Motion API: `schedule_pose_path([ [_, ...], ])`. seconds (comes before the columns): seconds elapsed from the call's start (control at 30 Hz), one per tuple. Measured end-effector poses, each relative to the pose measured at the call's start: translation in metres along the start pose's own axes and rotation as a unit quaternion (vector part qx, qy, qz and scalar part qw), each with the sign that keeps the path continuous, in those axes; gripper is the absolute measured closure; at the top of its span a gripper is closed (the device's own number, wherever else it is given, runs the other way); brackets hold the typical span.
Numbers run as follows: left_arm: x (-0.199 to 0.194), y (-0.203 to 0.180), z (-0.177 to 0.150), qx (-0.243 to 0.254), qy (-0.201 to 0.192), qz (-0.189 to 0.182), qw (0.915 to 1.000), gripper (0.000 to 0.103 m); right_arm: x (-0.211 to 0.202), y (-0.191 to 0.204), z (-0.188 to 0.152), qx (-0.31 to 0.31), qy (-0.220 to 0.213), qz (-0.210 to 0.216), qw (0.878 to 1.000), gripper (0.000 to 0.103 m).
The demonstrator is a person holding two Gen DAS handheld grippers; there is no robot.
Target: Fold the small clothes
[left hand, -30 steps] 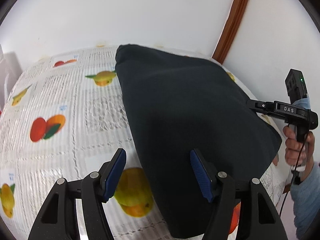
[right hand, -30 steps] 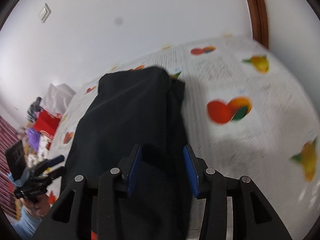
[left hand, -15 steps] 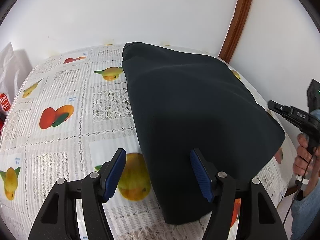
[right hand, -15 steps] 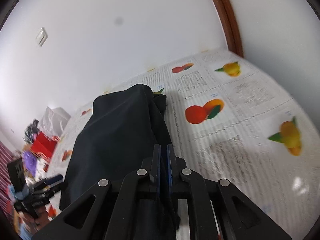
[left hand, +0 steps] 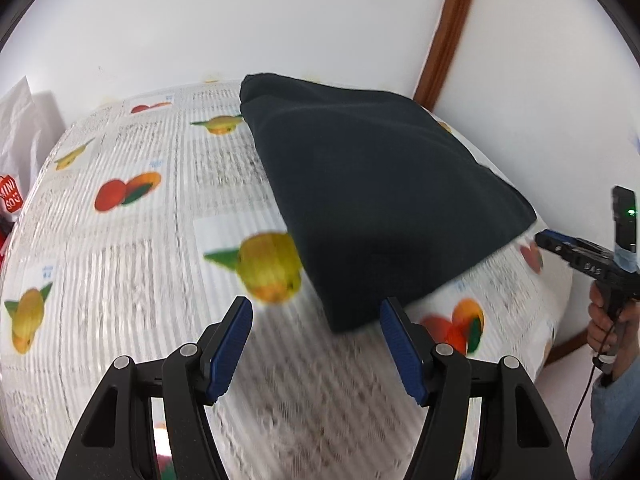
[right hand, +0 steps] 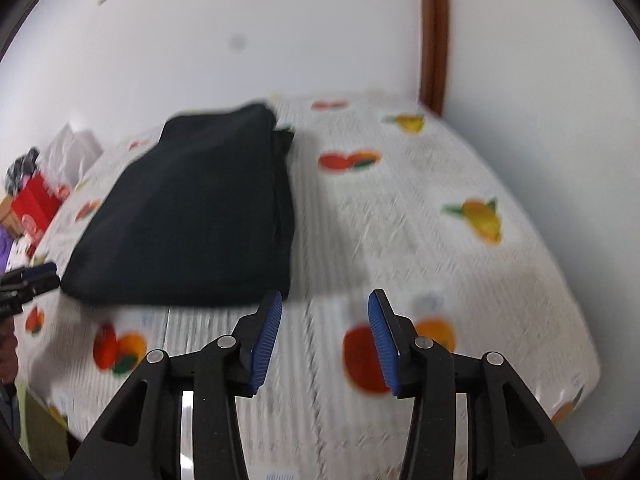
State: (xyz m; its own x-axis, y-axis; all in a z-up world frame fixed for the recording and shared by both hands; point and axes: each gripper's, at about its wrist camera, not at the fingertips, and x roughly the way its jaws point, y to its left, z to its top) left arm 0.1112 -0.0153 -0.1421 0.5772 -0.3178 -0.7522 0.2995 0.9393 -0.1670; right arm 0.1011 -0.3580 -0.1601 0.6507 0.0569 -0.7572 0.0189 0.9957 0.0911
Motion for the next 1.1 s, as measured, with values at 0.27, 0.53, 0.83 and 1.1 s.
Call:
schedule_pose_path([
  [0.27,0.020,-0.016,-0.005,0.015,0.009,0.003,0.9998,0.055,0.028,0.022,-0.002,0.023,-0.008,0.049,0.999,0.058],
  [0.53,0.024,-0.013,0.003,0.002,-0.015,0.025,0.9996,0.091,0.052,0.036,0.016,0.033,-0.020,0.056,0.998,0.089],
  [0.83,0.018,0.029,0.010,-0.042,-0.006,0.035,0.9985,0.091,0.074,0.064,0.037,0.032,-0.016,0.089,0.995,0.091],
  [1.1,-0.004,0.030,-0.007,-0.051,-0.012,0.028,0.9982,0.069,0.024,0.048,0.018,-0.009,-0.017,0.093,0.996,0.074],
])
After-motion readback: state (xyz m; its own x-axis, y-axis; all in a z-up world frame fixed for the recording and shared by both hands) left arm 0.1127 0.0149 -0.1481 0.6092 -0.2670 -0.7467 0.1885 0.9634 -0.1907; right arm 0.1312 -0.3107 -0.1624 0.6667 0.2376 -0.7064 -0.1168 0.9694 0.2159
